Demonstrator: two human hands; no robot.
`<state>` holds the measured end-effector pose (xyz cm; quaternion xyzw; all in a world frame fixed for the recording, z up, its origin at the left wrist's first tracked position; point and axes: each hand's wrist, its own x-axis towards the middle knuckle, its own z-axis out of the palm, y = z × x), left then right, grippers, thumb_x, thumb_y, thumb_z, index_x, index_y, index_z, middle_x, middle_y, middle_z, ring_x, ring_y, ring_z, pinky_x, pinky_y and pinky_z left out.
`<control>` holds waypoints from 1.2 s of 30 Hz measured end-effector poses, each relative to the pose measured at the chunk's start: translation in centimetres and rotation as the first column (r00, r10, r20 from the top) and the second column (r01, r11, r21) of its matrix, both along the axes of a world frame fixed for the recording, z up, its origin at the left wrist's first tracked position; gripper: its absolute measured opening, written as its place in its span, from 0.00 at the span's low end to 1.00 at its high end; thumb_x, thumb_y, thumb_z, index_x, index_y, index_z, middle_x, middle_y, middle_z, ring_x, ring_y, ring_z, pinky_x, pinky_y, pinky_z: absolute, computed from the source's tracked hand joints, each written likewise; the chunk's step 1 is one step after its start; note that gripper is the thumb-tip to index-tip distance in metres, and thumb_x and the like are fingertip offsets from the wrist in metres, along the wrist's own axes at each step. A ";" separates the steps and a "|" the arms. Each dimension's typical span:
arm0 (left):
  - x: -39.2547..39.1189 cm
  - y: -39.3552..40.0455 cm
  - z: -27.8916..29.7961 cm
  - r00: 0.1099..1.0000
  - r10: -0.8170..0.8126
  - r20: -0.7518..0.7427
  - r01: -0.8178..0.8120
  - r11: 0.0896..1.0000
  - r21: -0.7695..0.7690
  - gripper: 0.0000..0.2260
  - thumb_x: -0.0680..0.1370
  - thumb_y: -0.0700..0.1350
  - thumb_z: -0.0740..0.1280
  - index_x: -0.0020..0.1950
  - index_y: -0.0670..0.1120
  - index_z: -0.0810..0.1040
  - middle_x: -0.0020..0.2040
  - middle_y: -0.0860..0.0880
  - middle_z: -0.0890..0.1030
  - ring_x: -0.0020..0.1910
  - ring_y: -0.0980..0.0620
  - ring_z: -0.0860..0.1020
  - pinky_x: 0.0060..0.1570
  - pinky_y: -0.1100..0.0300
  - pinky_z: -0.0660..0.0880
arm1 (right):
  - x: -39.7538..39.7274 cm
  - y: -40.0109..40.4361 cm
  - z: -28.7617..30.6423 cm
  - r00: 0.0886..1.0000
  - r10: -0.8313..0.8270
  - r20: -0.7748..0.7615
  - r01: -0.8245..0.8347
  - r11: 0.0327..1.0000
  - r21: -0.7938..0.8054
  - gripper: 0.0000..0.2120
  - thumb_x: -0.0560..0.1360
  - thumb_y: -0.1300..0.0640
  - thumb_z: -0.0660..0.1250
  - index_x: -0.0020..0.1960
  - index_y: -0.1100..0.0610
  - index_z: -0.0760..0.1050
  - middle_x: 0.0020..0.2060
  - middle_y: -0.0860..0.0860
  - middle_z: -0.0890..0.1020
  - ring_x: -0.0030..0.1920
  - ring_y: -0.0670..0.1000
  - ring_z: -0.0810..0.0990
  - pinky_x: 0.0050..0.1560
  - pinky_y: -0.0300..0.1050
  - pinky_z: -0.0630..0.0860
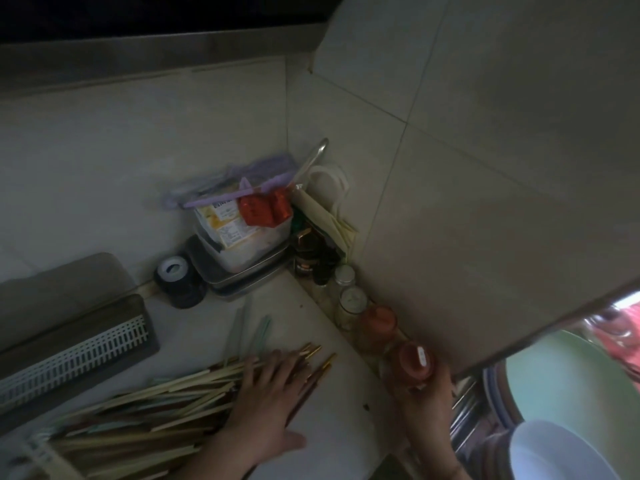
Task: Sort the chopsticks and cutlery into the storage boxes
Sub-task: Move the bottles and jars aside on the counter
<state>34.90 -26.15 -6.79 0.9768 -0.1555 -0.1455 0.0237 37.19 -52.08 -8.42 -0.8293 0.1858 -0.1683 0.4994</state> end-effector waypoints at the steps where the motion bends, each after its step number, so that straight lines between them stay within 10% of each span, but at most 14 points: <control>1: 0.0 0.0 0.1 1.000 0.003 -0.004 -0.002 1.000 0.011 0.49 0.64 0.69 0.66 0.77 0.57 0.44 0.79 0.51 0.44 0.77 0.44 0.44 0.68 0.34 0.35 | 0.2 0.0 -0.3 1.000 0.009 -0.010 -0.009 1.000 -0.003 0.34 0.59 0.55 0.83 0.59 0.47 0.70 0.50 0.47 0.78 0.51 0.48 0.77 0.50 0.42 0.70; 8: -0.9 0.1 0.7 0.992 -0.080 0.099 0.084 0.996 -0.033 0.51 0.50 0.73 0.68 0.70 0.55 0.68 0.68 0.48 0.74 0.63 0.42 0.76 0.58 0.32 0.69 | 0.5 -0.5 -1.9 0.993 0.069 -0.098 -0.075 0.996 -0.053 0.35 0.64 0.45 0.78 0.66 0.47 0.68 0.59 0.52 0.77 0.58 0.53 0.78 0.56 0.51 0.75; 15: -3.3 3.1 1.0 0.998 0.027 0.053 -0.019 0.989 -0.150 0.37 0.70 0.68 0.58 0.76 0.61 0.48 0.79 0.54 0.46 0.77 0.47 0.44 0.70 0.36 0.34 | -1.7 0.6 -1.7 0.997 0.067 -0.039 -0.069 0.996 -0.049 0.27 0.67 0.35 0.69 0.56 0.54 0.78 0.51 0.47 0.82 0.54 0.46 0.80 0.55 0.40 0.74; 19: -6.9 7.0 1.7 0.972 0.224 0.068 -0.202 0.950 -0.239 0.32 0.73 0.67 0.52 0.75 0.59 0.57 0.78 0.55 0.49 0.77 0.49 0.44 0.72 0.41 0.37 | -4.5 2.4 -1.3 0.964 0.043 -0.262 -0.112 0.961 -0.251 0.23 0.64 0.38 0.72 0.37 0.57 0.70 0.30 0.53 0.76 0.32 0.57 0.77 0.38 0.43 0.74; 23: -12.0 12.6 3.0 0.933 0.339 0.121 -0.298 0.916 -0.267 0.26 0.76 0.63 0.57 0.73 0.57 0.65 0.77 0.55 0.56 0.76 0.49 0.50 0.73 0.42 0.44 | -6.3 10.4 1.1 0.977 0.208 0.037 -0.190 0.941 -0.279 0.19 0.66 0.42 0.63 0.33 0.59 0.69 0.29 0.60 0.74 0.31 0.57 0.75 0.37 0.51 0.73; 28: -18.7 19.5 4.7 0.833 0.483 0.271 -0.335 0.828 -0.449 0.16 0.76 0.54 0.66 0.62 0.53 0.78 0.67 0.54 0.72 0.68 0.50 0.65 0.68 0.49 0.63 | -9.0 20.8 2.2 0.814 0.574 0.089 -0.527 0.794 -0.305 0.06 0.68 0.58 0.71 0.37 0.57 0.75 0.33 0.54 0.76 0.35 0.61 0.77 0.37 0.48 0.75; 31: -22.2 23.1 5.5 0.753 0.566 0.336 -0.361 0.782 -0.507 0.10 0.76 0.50 0.66 0.57 0.53 0.80 0.61 0.57 0.76 0.63 0.54 0.70 0.62 0.55 0.69 | -11.0 27.1 2.7 0.655 0.755 0.030 -0.720 0.636 -0.277 0.15 0.65 0.68 0.75 0.44 0.53 0.76 0.38 0.48 0.76 0.41 0.59 0.79 0.43 0.53 0.78; 36: -26.3 28.0 5.8 0.656 0.679 0.330 -0.451 0.703 -0.550 0.10 0.75 0.49 0.66 0.55 0.52 0.81 0.55 0.56 0.78 0.56 0.55 0.74 0.56 0.58 0.72 | -13.3 38.0 4.2 0.340 0.939 -0.053 -0.907 0.313 -0.283 0.24 0.69 0.57 0.73 0.63 0.53 0.72 0.56 0.50 0.78 0.56 0.52 0.77 0.57 0.46 0.75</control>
